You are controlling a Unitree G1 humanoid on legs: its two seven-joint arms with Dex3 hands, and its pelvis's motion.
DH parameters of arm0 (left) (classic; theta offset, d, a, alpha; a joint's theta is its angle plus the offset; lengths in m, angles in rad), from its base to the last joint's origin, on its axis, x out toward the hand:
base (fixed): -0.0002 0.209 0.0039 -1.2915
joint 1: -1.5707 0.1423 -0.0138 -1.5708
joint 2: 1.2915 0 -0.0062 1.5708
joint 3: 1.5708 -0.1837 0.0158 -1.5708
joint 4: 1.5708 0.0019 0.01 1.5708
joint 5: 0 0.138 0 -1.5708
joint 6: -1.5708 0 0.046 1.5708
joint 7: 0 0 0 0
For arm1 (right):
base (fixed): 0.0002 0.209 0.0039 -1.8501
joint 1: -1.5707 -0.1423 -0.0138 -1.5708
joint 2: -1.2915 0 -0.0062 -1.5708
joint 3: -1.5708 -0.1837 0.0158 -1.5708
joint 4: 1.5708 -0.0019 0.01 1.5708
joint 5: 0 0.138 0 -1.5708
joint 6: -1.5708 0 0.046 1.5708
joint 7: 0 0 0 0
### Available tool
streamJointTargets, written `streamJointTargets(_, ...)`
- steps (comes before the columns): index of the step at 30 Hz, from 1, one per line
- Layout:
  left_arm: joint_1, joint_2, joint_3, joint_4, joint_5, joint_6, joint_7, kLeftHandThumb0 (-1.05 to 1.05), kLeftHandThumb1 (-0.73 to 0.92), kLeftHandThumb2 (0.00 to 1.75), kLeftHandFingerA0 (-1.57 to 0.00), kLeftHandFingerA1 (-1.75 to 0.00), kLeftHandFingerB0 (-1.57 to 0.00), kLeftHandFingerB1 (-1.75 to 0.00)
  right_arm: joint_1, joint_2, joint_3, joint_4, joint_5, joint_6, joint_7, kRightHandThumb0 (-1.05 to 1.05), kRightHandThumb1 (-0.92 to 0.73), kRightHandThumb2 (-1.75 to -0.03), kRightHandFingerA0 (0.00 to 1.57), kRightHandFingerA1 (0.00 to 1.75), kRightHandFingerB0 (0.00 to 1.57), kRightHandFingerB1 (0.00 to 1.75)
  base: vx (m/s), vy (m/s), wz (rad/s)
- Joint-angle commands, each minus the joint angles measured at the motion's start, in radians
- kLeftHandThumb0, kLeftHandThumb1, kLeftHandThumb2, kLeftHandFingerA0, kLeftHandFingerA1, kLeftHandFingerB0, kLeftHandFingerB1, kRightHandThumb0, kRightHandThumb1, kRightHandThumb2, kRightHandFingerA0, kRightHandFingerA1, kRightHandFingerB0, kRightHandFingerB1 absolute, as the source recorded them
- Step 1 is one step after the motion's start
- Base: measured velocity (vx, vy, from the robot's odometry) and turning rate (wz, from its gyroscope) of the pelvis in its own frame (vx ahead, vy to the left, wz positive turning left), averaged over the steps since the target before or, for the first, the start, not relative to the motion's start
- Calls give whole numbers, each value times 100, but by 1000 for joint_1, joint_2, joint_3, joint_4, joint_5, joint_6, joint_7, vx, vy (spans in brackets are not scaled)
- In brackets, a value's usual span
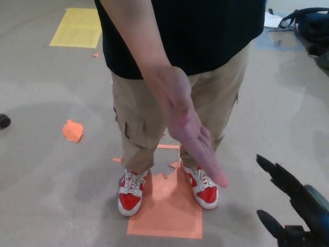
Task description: The robot extends its right arm to grab a person's hand and shakes it
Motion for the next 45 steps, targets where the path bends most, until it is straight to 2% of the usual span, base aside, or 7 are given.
streamJointTargets(1, 32, 49, 20, 10, -4, -67, 0, -74, 92, 72, -30, -35, -26, -33, 67, 17, 6, -816, -213, 201, 138, -97, -71, -103, 0, 2, 0, 2, 0, 0, 0)
streamJointTargets(21, 41, 56, 17, 10, 8, -64, -3, -78, 92, 73, -28, -36, -24, -34, -208, 114, 186, -787, -384, 453, 252, -96, -69, -105, 0, 8, 0, 7, 0, 0, 0)
streamJointTargets(22, 39, 58, 8, 11, 17, -64, -1, -77, 92, 75, -27, -36, -23, -34, -246, 125, 200, -764, -408, 469, 260, -90, -81, -65, 0, 10, 0, 9, 0, 0, 0)
streamJointTargets(24, 33, 56, 18, 14, 8, -57, -9, -80, 92, 73, -26, -35, -21, -32, -300, 139, 218, -729, -442, 497, 275, -91, -81, -64, 0, 9, 0, 7, 0, 0, 0)
streamJointTargets(25, 32, 56, 21, 14, 4, -56, -11, -80, 92, 71, -26, -34, -21, -32, -324, 146, 224, -707, -456, 515, 280, -96, -67, -105, 0, 9, 0, 7, 0, 0, 0)
streamJointTargets(34, 32, 59, 34, 15, 2, -53, -10, -81, 92, 71, -28, -35, -23, -33, -562, 176, 238, -406, -543, 714, 330, -100, -70, -105, 0, 3, 0, 2, 0, 0, 0)
streamJointTargets(45, 31, 63, 44, 14, -2, -73, -24, -77, 92, 72, -28, -34, -22, -32, -647, 187, 243, -132, -485, 750, 265, -101, -69, -103, 0, 3, 0, 1, 0, 0, 0)
